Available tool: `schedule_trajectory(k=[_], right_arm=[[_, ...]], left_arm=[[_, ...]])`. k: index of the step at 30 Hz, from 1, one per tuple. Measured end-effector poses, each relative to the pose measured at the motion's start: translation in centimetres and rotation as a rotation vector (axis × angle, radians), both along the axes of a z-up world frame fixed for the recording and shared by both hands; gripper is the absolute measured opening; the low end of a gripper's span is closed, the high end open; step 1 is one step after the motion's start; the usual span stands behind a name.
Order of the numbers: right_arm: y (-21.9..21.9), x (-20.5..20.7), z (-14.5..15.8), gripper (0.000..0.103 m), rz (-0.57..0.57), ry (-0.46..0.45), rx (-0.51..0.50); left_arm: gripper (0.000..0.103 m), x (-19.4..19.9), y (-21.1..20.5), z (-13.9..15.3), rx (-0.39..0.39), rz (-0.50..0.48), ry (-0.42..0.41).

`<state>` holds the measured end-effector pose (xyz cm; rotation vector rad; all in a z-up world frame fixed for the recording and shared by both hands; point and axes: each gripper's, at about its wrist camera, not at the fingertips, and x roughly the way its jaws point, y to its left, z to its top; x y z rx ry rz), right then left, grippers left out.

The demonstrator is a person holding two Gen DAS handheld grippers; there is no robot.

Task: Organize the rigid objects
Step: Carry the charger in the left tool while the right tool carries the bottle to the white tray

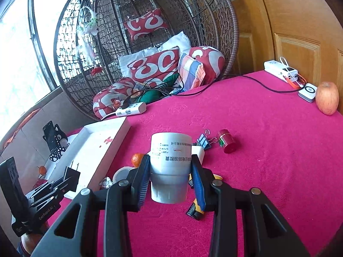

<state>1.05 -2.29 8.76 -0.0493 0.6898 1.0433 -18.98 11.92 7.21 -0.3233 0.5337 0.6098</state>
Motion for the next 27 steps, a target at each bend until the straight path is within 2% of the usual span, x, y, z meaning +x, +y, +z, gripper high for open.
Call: schedule_trajectory(k=[27], right_arm=[[6.3, -5.4, 2.7, 0.037, 0.18, -0.121, -0.037]], left_arm=[[0.02, -6.4, 3.8, 1.3, 0.005, 0.162, -0.081]])
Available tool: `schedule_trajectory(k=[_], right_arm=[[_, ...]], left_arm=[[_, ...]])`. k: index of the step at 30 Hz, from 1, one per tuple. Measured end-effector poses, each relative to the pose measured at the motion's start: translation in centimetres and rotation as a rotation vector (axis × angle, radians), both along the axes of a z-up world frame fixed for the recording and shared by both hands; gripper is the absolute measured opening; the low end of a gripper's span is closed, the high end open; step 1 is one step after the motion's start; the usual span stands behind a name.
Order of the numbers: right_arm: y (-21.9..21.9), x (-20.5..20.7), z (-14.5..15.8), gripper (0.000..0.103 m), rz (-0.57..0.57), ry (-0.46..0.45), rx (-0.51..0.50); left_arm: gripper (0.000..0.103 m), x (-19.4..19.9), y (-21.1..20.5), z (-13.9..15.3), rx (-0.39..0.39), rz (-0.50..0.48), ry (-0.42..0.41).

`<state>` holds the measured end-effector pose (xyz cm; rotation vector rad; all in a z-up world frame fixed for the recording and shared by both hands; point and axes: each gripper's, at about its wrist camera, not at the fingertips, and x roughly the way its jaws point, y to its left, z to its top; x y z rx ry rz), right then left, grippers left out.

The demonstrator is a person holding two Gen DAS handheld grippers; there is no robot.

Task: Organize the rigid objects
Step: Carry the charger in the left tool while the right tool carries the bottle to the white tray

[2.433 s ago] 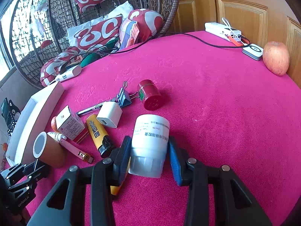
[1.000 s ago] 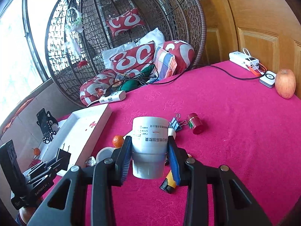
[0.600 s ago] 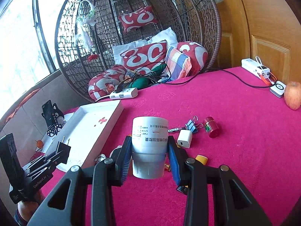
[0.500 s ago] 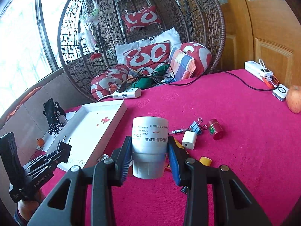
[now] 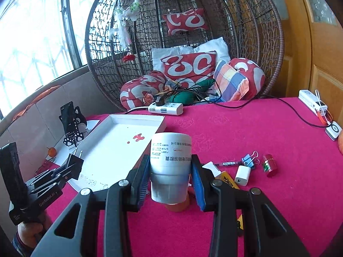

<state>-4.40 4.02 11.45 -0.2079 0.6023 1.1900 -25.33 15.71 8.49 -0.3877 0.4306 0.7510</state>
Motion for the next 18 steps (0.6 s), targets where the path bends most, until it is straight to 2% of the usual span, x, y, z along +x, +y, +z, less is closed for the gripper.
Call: schedule_trajectory(k=[8, 18], right_arm=[[2.6, -2.0, 0.6, 0.037, 0.061, -0.039, -0.012], [6.3, -4.6, -0.3, 0.037, 0.152, -0.056, -0.07]], left_arm=[[0.02, -1.6, 1.4, 0.4, 0.011, 0.049, -0.007], [0.02, -3.0, 3.8, 0.6, 0.004, 0.086, 0.009]])
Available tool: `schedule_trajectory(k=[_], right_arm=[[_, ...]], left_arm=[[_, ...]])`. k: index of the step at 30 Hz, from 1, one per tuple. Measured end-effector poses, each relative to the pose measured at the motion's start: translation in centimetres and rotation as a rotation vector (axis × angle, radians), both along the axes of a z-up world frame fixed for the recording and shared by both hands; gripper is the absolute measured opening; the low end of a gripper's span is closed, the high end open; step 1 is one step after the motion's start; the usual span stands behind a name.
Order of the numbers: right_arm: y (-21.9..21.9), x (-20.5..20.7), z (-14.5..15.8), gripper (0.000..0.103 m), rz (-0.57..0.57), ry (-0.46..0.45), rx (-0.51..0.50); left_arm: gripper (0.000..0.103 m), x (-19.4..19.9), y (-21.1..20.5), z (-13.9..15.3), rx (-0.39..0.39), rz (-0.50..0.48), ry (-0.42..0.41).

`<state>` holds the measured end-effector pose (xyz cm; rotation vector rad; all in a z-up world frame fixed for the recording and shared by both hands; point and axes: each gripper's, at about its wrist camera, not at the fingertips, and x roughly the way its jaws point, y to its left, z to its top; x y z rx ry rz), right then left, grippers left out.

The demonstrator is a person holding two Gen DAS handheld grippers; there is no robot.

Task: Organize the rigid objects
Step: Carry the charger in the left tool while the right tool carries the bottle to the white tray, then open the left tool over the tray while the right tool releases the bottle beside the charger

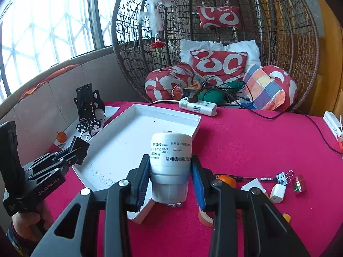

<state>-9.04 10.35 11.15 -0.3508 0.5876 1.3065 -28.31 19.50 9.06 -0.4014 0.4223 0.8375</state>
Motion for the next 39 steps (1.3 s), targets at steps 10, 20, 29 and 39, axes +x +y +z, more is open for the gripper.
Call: schedule_trajectory(k=[10, 20, 29, 39], right_arm=[[4.5, -2.4, -2.8, 0.037, 0.077, -0.007, -0.093], [8.8, -3.6, -6.2, 0.037, 0.096, -0.025, -0.176], [9.2, -2.5, -6.6, 0.097, 0.046, 0.001, -0.124], [3.8, -1.2, -3.4, 0.103, -0.049, 0.014, 0.031]], left_arm=[[0.02, 2.4, 4.4, -1.5, -0.071, -0.006, 0.057], [0.02, 2.7, 7.9, -4.0, -0.177, 0.034, 0.065], [0.078, 1.6, 8.5, -4.3, -0.223, 0.067, 0.006], [0.103, -0.3, 5.0, -2.9, -0.145, 0.134, -0.046]])
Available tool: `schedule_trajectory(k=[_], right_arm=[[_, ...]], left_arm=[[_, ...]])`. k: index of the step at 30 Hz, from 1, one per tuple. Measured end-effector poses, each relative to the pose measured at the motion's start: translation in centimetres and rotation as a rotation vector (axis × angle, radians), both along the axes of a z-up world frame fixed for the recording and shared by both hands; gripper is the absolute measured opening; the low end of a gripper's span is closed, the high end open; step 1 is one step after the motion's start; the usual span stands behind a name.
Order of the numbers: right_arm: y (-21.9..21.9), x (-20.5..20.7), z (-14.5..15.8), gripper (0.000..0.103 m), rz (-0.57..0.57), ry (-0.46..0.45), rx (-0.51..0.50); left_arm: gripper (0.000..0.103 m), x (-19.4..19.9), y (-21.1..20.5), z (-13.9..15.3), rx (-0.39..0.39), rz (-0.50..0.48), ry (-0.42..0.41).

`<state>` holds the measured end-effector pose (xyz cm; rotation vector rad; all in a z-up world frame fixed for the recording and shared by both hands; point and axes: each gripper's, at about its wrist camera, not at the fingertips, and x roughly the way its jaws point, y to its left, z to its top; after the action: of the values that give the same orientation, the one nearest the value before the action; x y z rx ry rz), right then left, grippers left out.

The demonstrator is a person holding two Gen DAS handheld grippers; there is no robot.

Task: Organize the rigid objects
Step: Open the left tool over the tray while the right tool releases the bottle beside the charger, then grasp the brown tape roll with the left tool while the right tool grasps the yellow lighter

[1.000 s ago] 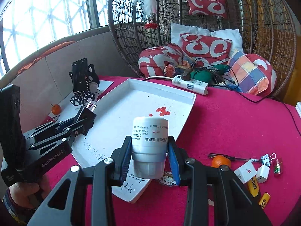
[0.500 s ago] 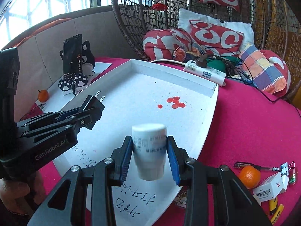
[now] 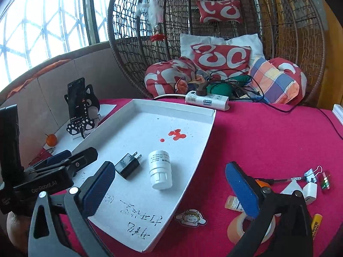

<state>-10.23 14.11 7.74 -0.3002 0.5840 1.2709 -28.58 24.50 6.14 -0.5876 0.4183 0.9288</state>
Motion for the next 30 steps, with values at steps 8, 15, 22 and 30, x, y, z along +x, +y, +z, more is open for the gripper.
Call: schedule_trajectory(k=[8, 15, 22, 30], right_arm=[[-3.9, 0.6, 1.7, 0.103, -0.047, -0.014, 0.086], [-6.8, 2.5, 2.5, 0.103, -0.104, -0.034, 0.128], [-12.1, 8.3, 2.6, 0.103, -0.311, 0.033, 0.198], [-16.2, 12.1, 0.7, 0.103, -0.449, 0.066, 0.184]], left_arm=[[0.103, 1.1, -2.2, 1.1, 0.027, -0.018, 0.014], [0.103, 2.2, -4.0, 1.8, 0.041, -0.059, 0.025], [0.103, 5.1, -6.5, 1.8, 0.068, -0.166, 0.053], [0.103, 11.7, -11.4, 0.5, 0.082, -0.405, 0.13]])
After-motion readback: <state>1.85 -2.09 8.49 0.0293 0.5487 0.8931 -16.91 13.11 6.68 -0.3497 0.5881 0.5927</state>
